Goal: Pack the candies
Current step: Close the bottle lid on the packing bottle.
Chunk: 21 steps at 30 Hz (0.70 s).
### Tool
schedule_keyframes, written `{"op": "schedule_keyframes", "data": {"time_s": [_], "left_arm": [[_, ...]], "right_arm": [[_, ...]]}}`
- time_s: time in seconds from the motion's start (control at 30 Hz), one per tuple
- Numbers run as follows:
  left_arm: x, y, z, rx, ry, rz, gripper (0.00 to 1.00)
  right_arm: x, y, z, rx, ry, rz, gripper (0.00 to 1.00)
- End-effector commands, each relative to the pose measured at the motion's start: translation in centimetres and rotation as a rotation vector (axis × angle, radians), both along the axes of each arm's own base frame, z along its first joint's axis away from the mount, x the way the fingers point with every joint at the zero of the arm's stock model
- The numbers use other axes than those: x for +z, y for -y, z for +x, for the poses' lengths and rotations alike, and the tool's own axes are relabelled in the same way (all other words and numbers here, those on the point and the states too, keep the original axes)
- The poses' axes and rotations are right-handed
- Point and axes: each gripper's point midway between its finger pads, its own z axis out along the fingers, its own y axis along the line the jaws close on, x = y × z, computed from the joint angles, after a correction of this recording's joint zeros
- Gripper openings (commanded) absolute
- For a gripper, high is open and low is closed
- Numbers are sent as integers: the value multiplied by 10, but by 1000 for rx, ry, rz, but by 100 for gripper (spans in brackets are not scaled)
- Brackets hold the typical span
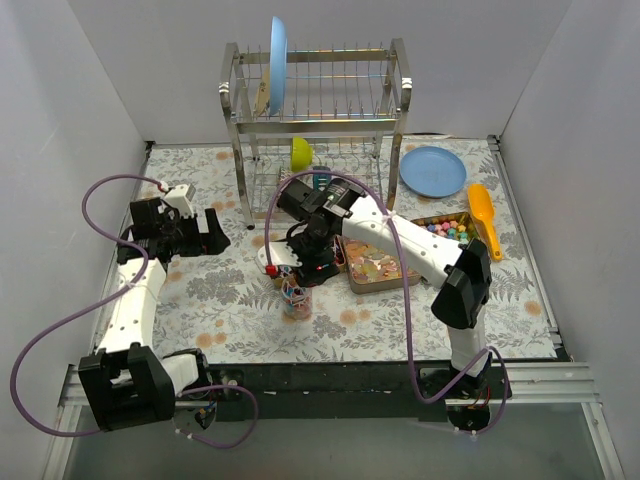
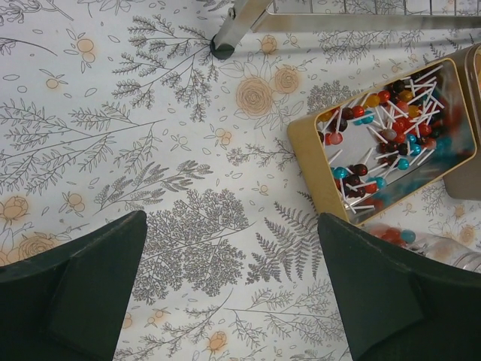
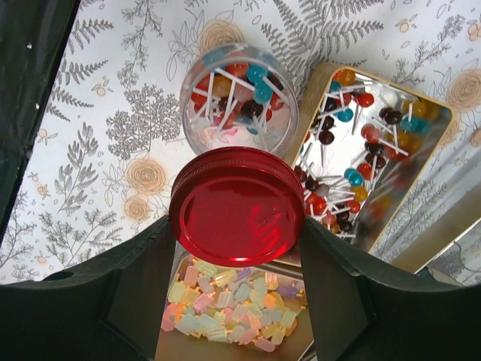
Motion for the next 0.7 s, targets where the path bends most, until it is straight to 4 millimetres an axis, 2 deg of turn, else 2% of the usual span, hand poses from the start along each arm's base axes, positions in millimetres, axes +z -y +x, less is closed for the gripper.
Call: {"op": "schedule_keyframes", "data": {"time_s": [0.0, 0.37, 0.67], "left_arm": [[1, -1, -8, 3, 36, 13, 98], [-3, 0, -14, -1, 46, 17, 98], [-2, 4, -15, -9, 52, 3, 98]], "right_arm": [[6, -15, -13, -2, -4, -4, 62], [-15, -31, -20, 5, 7, -66, 63], [-26, -33, -18, -26, 23, -108, 63]]}}
